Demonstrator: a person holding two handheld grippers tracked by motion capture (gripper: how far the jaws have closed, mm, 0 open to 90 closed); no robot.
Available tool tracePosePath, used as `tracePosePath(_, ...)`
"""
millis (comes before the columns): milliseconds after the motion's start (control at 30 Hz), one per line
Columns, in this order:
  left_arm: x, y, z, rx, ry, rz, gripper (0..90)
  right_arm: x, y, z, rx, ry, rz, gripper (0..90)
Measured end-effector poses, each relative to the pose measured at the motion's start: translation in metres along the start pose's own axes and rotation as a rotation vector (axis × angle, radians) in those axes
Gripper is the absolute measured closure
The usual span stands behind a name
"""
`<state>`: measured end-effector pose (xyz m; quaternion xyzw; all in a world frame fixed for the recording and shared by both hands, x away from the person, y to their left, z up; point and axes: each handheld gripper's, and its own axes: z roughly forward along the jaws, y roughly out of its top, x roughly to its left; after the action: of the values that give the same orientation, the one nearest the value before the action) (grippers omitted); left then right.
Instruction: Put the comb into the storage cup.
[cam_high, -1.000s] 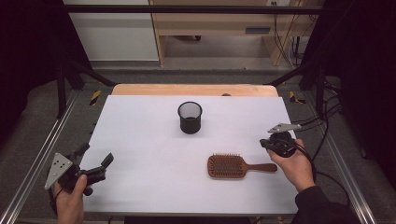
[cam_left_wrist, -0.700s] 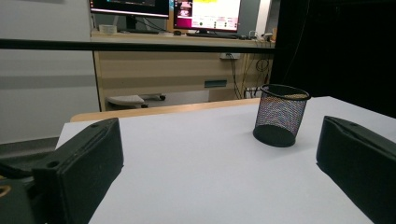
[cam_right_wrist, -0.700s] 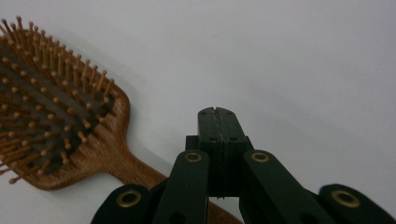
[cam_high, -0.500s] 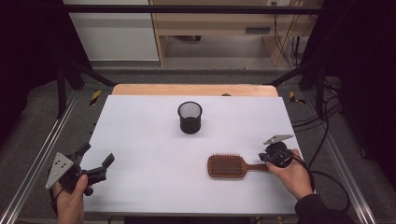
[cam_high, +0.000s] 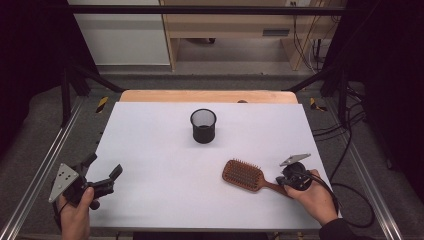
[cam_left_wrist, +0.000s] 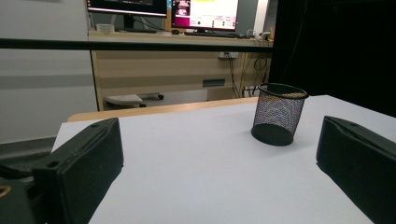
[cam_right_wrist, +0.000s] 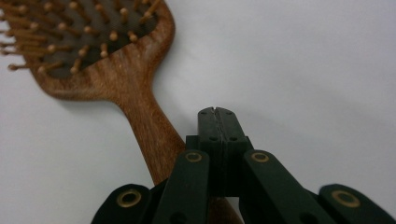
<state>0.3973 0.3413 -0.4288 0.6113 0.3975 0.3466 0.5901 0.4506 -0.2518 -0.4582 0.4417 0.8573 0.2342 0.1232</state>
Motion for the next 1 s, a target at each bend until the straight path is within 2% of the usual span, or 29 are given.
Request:
tracePosePath(267,-0.001,0.000,0.000,0.000,-0.002,0.004,0.9,0.012,-0.004,-0.004,0.030,0.019,-0.001,90.0)
tracePosePath(633,-0.001,0.001,-0.001,-0.001,-0.003,0.005,0.9,0.025,-0.007,-0.007,0.039,0.044,-0.003,90.0)
tracePosePath(1000,-0.001,0.000,0.000,0.000,-0.004,0.005,0.9,0.032,-0.009,-0.008,0.048,0.059,-0.009,90.0)
